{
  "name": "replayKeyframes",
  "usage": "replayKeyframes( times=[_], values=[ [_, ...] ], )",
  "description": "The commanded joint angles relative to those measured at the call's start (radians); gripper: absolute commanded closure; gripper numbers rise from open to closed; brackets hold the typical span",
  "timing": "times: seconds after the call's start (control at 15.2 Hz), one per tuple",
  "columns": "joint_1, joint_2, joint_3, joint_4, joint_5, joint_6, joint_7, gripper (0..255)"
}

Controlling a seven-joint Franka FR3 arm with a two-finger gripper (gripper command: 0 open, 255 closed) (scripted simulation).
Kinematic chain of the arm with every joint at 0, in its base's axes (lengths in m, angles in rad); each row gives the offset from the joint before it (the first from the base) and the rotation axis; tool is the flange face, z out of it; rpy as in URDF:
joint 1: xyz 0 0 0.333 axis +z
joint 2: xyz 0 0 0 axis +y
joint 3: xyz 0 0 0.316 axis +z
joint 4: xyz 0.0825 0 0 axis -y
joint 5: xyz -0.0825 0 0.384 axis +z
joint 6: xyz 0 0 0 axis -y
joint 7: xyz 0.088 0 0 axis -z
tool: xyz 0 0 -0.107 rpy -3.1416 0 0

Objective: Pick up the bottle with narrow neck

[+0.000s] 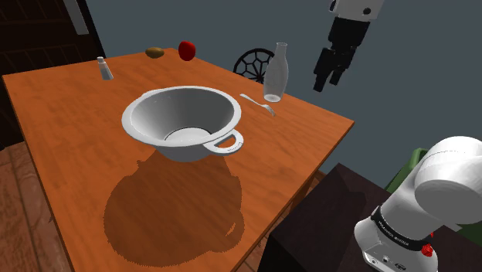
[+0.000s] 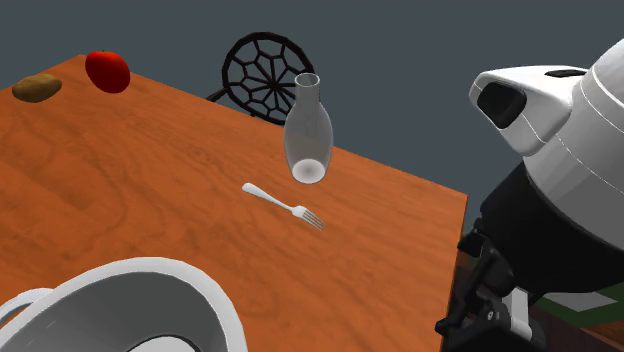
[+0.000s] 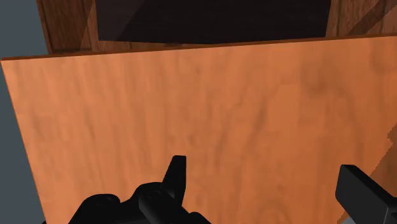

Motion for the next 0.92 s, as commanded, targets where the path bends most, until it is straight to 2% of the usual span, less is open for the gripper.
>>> replayKeyframes(
  times=[0.0,0.46,0.86],
  values=[
    [0.000,0.000,0.000,0.000,0.000,0.000,0.000,0],
    [-0.033,0.249,-0.066,0.197,-0.057,0.045,-0.088,0],
    [-0.054,0.467,-0.114,0.411,-0.080,0.045,-0.158,0]
  ],
)
